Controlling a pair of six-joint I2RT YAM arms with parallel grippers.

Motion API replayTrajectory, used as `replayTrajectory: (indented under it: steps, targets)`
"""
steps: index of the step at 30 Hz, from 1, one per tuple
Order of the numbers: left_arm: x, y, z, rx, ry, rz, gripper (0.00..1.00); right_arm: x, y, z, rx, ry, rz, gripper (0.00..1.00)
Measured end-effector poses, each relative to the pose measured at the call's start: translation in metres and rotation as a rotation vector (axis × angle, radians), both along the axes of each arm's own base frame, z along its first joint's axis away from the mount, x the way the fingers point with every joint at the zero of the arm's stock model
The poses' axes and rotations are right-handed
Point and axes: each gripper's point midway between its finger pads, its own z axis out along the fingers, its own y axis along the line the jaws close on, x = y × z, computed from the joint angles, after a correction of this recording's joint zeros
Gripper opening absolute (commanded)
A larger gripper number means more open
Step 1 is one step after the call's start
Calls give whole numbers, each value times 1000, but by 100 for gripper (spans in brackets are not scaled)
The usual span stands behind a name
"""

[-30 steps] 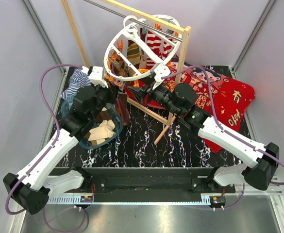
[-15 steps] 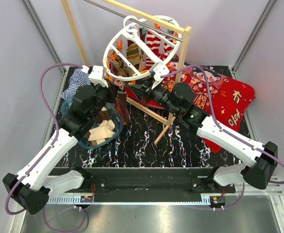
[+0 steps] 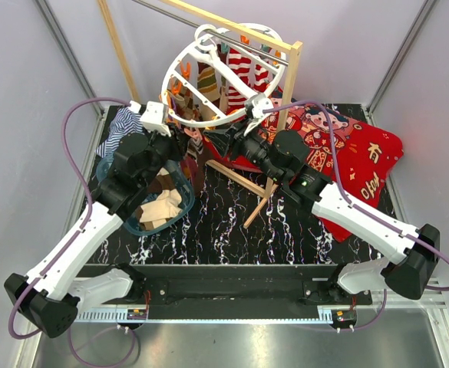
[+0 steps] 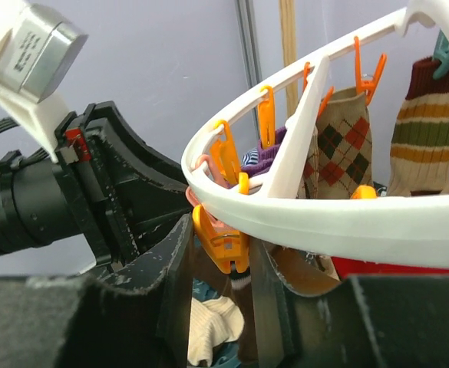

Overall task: Clip the socks to the hanger
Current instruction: Open the clamp at the hanger.

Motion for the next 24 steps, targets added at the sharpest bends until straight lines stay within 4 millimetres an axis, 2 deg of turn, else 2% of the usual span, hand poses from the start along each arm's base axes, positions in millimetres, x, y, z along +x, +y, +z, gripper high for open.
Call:
replayTrajectory:
  steps: [6,10,16,24]
  targets:
    - [-12,6,-1,-5,-55,-14,52,1,-4,-2,51,84,-22,0]
    - [-25,11,-2,-10,-104,-31,59,0,-5,0,86,119,-25,0]
    - [-43,17,5,-13,-182,-65,75,0,-8,0,116,177,-37,0]
    - [-56,16,7,-15,-221,-108,78,0,-11,-2,139,229,-56,0]
